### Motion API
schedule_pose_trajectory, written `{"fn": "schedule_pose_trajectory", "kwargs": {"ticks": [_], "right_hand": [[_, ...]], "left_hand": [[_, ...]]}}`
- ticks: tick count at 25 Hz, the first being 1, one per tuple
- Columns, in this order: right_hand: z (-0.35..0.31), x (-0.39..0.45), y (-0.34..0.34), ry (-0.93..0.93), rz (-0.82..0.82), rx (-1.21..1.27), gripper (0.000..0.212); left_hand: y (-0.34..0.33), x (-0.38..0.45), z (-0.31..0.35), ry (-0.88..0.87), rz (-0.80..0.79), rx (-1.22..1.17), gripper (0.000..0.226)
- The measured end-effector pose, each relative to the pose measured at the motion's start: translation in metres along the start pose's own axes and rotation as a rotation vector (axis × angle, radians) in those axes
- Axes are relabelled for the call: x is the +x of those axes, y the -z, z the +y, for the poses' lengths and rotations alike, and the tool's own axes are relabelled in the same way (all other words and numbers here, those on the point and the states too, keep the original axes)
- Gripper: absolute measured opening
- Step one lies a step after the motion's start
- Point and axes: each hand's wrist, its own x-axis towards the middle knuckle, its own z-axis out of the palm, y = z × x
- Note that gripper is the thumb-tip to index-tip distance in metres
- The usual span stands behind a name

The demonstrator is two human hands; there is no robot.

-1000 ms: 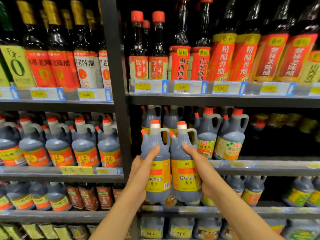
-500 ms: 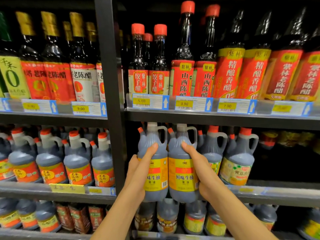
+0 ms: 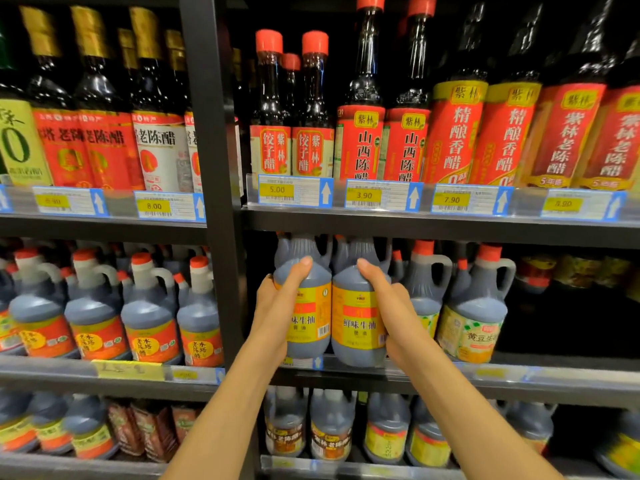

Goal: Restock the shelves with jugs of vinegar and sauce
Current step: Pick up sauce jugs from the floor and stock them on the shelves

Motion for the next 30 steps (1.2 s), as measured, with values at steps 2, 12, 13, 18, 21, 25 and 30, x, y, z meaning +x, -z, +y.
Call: {"fn": "schedule_pose_trajectory", "kwargs": {"ticks": [2,12,13,18,21,25,30], "right_hand": [[0.01,0.004,-0.005,0.078,0.016,0.051,0.062],[0.042,0.03,-0.019,0.298,0.025,0.112,0.034],[0.046,0.03,-0.018,0.283,0.025,0.124,0.034],[0.058,0.031,-0.014,0.232,-0.008,0.127,0.049],[0.061,0.031,-0.012,0.205,-0.028,0.068,0.075],[0.06,0.027,-0.011,0.201,-0.02,-0.029,0.081],[0.054,0.021,-0.01,0.174,-0.022,-0.062,0.077]], "left_hand": [[0.001,0.004,-0.006,-0.04,0.047,0.013,0.061],[0.007,0.012,-0.035,-0.099,0.121,0.038,0.092],[0.008,0.012,-0.038,-0.091,0.119,0.052,0.09],[0.012,0.019,-0.045,-0.049,0.148,0.186,0.095],[0.016,0.021,-0.048,-0.036,0.167,0.204,0.101],[0.015,0.017,-0.049,-0.064,0.179,0.203,0.1],[0.015,0.011,-0.049,-0.09,0.181,0.201,0.114]]}}
